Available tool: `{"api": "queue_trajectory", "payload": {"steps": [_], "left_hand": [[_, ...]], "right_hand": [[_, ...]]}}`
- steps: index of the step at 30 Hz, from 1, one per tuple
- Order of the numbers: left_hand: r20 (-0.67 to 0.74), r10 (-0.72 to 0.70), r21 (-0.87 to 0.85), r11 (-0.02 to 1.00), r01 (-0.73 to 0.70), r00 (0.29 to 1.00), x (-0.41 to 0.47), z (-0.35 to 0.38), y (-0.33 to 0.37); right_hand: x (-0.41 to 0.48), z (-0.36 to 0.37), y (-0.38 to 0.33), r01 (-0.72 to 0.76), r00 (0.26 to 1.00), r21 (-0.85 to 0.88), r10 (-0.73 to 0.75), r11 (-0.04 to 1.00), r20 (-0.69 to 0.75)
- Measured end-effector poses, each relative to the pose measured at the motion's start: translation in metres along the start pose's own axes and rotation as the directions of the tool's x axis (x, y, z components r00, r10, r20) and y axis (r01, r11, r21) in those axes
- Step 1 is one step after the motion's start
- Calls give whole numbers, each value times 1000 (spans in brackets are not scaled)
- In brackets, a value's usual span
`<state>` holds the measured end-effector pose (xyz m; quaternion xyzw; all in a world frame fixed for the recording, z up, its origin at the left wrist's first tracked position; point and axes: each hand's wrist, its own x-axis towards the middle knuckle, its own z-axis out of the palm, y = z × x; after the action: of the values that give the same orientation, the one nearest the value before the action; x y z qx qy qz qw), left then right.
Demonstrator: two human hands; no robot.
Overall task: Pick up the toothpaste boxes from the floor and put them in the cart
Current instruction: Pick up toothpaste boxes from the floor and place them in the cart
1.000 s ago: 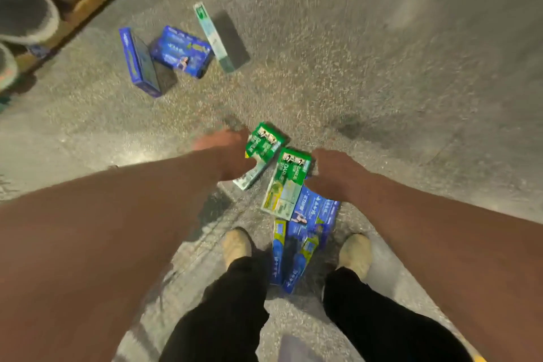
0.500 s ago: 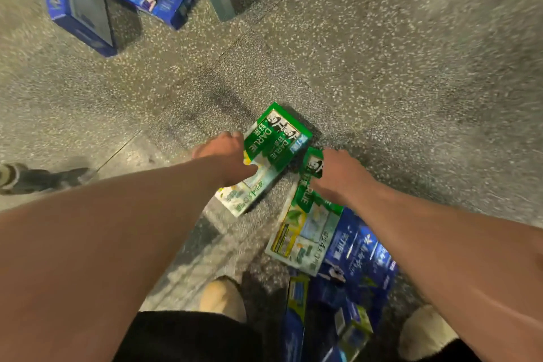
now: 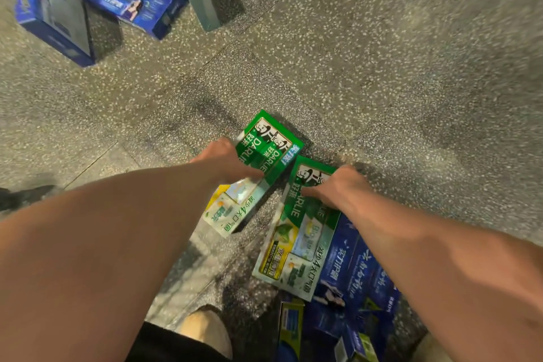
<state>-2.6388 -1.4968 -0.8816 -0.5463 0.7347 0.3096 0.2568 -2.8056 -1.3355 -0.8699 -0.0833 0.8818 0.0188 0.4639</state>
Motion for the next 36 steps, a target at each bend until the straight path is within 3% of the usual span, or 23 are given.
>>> {"api": "queue_trajectory", "payload": {"steps": [3, 6, 8, 11, 13, 19, 24, 30, 33, 36], "left_hand": [[-37, -18, -44, 999, 16, 999, -6, 5, 7], [-49, -52, -68, 997, 49, 997, -13, 13, 12], [-49, -65, -164, 985, 56, 997, -16, 14, 14], [-60, -52, -224, 974, 37, 997, -18, 11, 18], [-77, -9, -174, 985, -4, 997, -22, 9, 19], [-170, 182, 80, 982, -170, 969, -40, 10, 19], [-114, 281, 215, 943, -252, 953, -63, 23, 34], [35, 263, 101, 959, -265, 964, -88, 16, 32], [107, 249, 256, 928, -269, 962, -97, 17, 38], [78, 200, 289, 933, -215, 977, -99, 27, 44]], "right_hand": [[-4, 1, 6, -2, 999, 90, 6, 996, -38], [-11, -2, 7, 4, 998, -70, -9, 998, -69], [-19, -7, 3, -15, 998, -88, 9, 996, -68], [-20, -8, -3, 4, 995, 91, 5, 996, -96], [-21, -9, -6, 30, 991, 253, 4, 967, -133], [-33, -16, -21, 118, 981, 336, -57, 935, -184], [-36, -22, -31, 126, 973, 475, -15, 871, -231], [-31, -24, -27, 145, 973, 423, -53, 894, -223], [-34, -24, -29, 172, 974, 399, -95, 901, -204], [-44, -28, -28, 299, 930, 153, -252, 942, -269]]}}
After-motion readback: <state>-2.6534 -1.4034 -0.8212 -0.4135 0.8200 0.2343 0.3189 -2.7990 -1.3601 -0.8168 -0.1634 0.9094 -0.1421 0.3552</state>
